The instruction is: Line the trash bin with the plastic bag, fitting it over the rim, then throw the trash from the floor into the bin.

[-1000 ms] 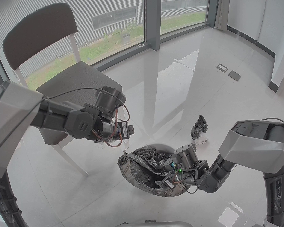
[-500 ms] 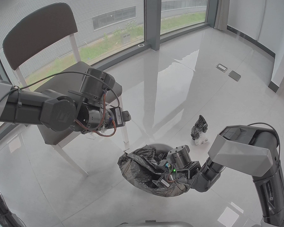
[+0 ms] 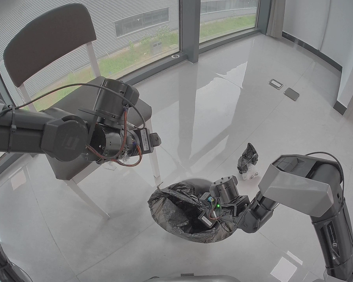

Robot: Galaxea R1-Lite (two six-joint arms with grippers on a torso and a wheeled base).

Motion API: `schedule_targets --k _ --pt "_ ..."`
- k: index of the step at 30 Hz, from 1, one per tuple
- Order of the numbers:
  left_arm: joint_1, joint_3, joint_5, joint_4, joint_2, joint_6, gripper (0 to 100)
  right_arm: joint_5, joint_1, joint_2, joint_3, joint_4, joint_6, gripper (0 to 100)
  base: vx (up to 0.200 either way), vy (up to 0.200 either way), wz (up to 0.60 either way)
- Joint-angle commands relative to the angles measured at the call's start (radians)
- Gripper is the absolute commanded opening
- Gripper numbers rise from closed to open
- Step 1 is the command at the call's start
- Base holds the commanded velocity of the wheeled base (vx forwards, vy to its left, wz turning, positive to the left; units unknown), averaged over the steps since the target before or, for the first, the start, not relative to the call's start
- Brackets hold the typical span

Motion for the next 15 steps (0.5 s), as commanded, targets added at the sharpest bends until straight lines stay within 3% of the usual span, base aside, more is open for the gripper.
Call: schedule_targets --k 1,15 --pt "-0.001 0.001 0.001 0.001 -0.003 -0.001 100 0.000 -0.006 -0.008 -0.003 -0.013 0.000 0 0.000 0.000 0.00" --pt "-0.001 0.055 0.012 0.001 -0.048 -0.001 100 0.000 -0.095 -0.026 -0.173 -0.019 -0.015 0 0.000 0.000 0.00"
